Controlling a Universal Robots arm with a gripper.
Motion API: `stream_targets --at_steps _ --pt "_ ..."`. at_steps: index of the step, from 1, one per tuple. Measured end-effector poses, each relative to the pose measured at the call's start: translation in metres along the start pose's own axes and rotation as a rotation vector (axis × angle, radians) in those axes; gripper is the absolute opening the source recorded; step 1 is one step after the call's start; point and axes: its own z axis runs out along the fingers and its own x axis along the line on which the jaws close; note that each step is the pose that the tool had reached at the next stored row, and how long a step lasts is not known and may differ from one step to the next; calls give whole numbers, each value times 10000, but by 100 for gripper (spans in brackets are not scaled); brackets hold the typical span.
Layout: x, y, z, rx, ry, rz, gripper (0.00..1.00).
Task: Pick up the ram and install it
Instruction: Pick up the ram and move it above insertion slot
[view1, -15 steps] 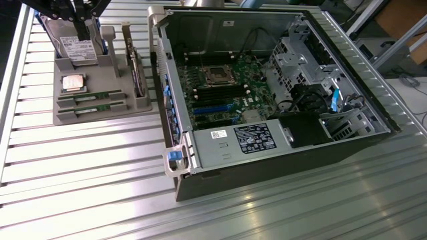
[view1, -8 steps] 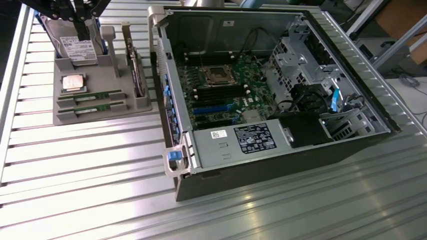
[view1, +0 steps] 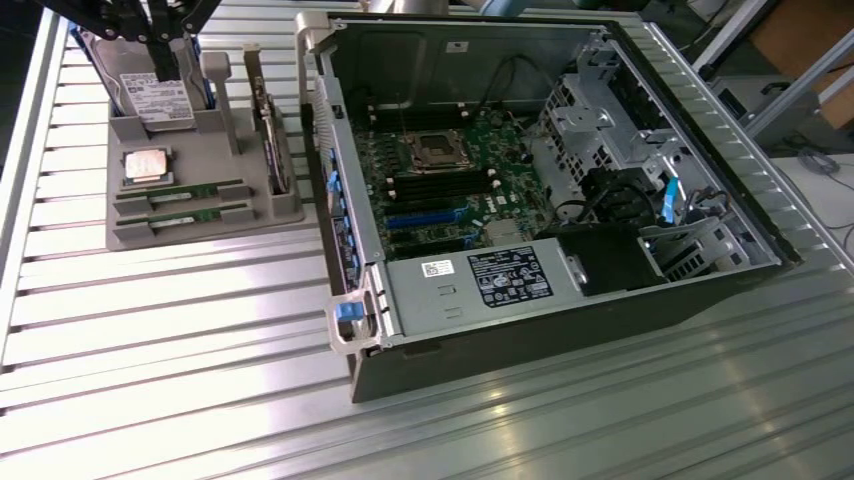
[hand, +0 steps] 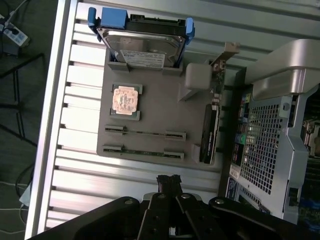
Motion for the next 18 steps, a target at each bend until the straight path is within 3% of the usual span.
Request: stream_targets --at_steps 18 --pt "0 -1 0 -12 21 -487 11"
